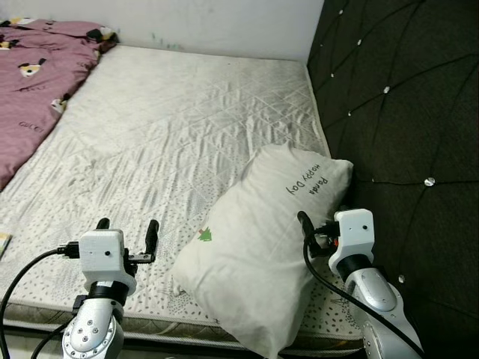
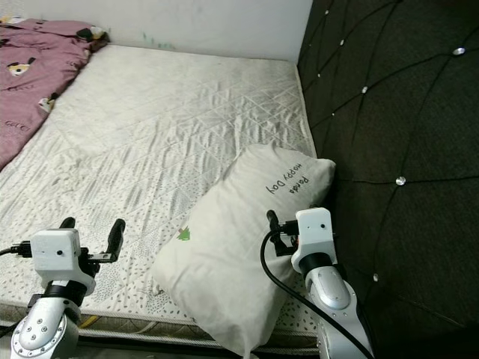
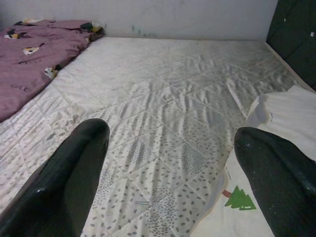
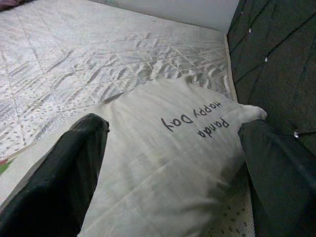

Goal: Clean up the room

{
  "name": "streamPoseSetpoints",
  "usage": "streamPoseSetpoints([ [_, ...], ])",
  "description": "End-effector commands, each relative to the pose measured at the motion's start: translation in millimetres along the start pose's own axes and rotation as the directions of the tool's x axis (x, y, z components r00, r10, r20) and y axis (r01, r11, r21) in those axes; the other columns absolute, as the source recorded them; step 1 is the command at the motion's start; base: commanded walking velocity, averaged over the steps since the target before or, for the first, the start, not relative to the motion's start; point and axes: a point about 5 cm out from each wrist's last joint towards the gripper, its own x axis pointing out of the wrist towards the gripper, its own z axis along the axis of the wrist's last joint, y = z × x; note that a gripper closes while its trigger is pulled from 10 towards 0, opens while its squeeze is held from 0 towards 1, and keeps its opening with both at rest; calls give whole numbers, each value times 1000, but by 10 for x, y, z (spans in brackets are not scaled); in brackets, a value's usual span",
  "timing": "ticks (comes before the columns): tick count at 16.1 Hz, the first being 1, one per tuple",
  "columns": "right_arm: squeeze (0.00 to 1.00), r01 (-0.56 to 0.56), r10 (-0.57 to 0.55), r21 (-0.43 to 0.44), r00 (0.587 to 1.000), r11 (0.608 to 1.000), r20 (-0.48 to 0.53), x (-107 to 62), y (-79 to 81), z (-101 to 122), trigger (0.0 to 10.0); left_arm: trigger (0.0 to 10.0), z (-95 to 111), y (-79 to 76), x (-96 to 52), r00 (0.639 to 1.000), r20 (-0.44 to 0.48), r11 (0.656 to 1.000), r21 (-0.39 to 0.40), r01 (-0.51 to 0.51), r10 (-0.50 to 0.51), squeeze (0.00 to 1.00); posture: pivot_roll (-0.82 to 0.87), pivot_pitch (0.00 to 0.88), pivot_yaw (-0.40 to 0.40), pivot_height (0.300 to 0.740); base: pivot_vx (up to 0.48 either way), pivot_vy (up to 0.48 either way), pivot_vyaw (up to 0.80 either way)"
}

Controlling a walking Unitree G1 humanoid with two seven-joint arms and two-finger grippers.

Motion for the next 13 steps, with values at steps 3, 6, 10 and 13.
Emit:
streamPoseSetpoints([
  [3,0,-6,6,-3,1000,1000,8,16,4,16,10000,10000,-23,12,7,1000,-9,1000,12,-1,1,0,29,117,-39,666,0,0,0],
  [6,0,-24,24,-5,1000,1000,12,40,26,20,10000,10000,-15,5,30,1000,-2,1000,21,2,-2,0,31,116,-38,626,0,0,0],
  [10,0,-43,43,-12,999,999,15,72,46,21,10000,10000,4,1,51,1000,7,1000,29,1,-1,0,31,116,-34,592,0,0,0],
  [13,0,-48,49,-22,999,999,17,117,41,28,10000,10000,31,-38,74,1000,19,1000,27,5,-6,0,29,116,-35,592,0,0,0],
])
